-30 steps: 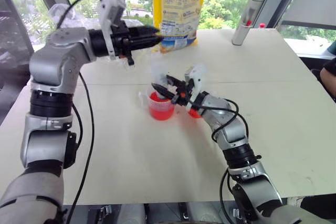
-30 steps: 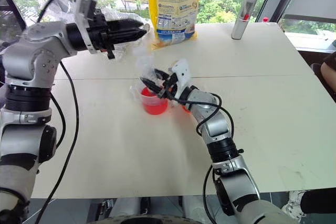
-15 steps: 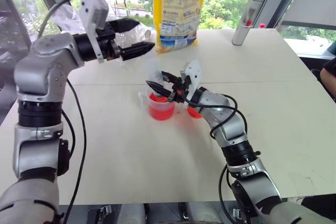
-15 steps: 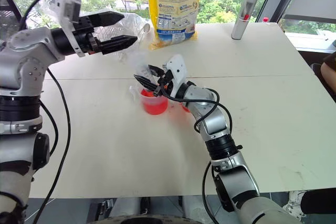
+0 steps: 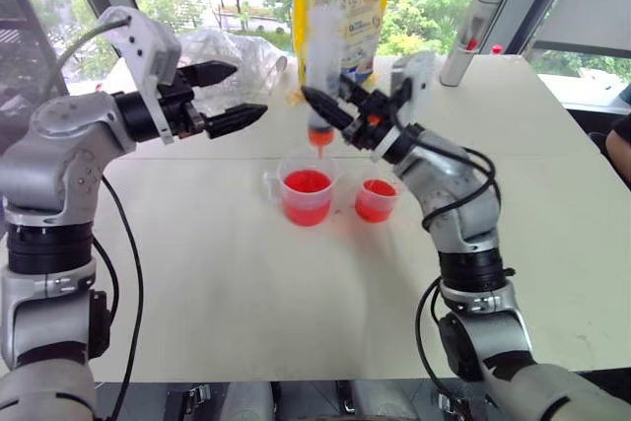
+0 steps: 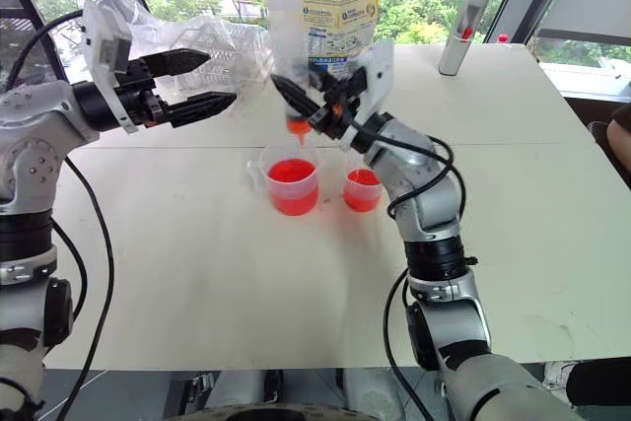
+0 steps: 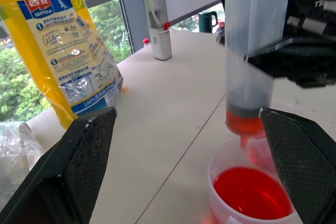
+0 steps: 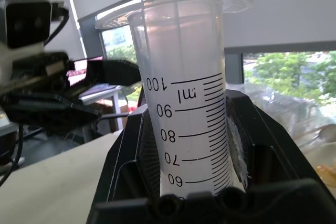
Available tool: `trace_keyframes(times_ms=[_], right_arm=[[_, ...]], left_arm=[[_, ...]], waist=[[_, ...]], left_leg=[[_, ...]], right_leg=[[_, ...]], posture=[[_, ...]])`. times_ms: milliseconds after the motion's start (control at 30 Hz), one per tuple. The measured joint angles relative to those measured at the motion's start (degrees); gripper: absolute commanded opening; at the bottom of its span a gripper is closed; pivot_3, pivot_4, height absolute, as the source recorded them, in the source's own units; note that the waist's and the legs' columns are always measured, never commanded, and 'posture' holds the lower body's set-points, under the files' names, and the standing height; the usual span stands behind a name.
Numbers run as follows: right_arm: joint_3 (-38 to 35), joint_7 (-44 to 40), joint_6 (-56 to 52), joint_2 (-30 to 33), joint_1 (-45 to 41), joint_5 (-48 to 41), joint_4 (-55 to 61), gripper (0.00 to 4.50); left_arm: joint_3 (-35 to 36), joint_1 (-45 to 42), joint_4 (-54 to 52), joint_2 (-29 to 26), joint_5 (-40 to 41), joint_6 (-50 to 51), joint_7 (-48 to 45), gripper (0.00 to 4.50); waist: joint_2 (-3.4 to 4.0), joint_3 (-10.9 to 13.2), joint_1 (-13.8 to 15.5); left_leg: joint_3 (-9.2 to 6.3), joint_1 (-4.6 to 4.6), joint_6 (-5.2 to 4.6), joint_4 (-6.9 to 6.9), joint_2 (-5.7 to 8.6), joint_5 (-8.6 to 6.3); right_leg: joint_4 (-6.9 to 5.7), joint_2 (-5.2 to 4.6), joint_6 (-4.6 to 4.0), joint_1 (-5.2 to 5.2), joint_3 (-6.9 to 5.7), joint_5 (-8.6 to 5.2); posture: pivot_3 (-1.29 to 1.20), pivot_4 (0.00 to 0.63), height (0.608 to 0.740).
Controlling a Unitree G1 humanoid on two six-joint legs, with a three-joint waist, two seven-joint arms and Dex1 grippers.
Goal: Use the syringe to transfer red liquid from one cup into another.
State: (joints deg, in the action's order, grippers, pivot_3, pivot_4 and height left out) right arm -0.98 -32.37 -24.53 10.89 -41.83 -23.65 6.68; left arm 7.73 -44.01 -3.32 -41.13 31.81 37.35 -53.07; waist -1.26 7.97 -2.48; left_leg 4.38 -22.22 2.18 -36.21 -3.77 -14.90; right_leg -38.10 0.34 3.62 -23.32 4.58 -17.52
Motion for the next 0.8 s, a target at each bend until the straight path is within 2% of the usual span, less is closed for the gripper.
trace_keyframes(times_ms=[133, 233, 433, 800], right_arm=[[-7.76, 2.61, -5.52, 7.92, -1.13, -4.08, 6.04, 1.37], [-10.70, 3.23, -7.23, 11.45, 4.25, -4.78, 10.47, 1.37], [-8.05, 3.97, -6.27, 11.27, 16.13, -3.28, 12.10, 1.37], [-4.53, 6.32, -1.91, 9.20, 20.02, -0.16, 13.31, 1.37]], left_arm=[[-2.40, -1.49, 0.69, 3.13, -0.11, -0.69, -0.09, 4.45], [-3.85, -3.39, 2.64, 4.63, -0.27, -1.68, -1.02, 4.45], [-6.96, -8.64, 8.07, 8.54, -1.80, -5.00, -3.32, 4.45], [-10.31, -22.17, 24.99, 18.37, -6.52, -14.21, -8.42, 4.45]], waist=[[-0.02, -0.01, 0.42], [-0.07, -0.04, 0.12], [0.03, 0.00, -0.33], [0.02, 0.00, -0.01]], left_leg=[[0.01, -0.05, -0.01, 0.01, 0.06, 0.00], [0.03, -0.05, -0.01, 0.04, 0.06, -0.01], [0.03, 0.04, -0.02, 0.03, 0.04, 0.00], [0.04, -0.03, -0.02, 0.02, 0.09, -0.01]], right_leg=[[0.11, -0.01, 0.00, 0.03, 0.00, 0.00], [0.15, 0.02, 0.00, 0.05, 0.03, 0.00], [0.03, 0.32, 0.00, 0.02, 0.09, 0.00], [0.11, 0.33, 0.01, 0.01, 0.03, -0.01]], posture=[[0.00, 0.150, 0.740], [0.00, 0.150, 0.740], [0.00, 0.150, 0.740], [0.00, 0.150, 0.740]])
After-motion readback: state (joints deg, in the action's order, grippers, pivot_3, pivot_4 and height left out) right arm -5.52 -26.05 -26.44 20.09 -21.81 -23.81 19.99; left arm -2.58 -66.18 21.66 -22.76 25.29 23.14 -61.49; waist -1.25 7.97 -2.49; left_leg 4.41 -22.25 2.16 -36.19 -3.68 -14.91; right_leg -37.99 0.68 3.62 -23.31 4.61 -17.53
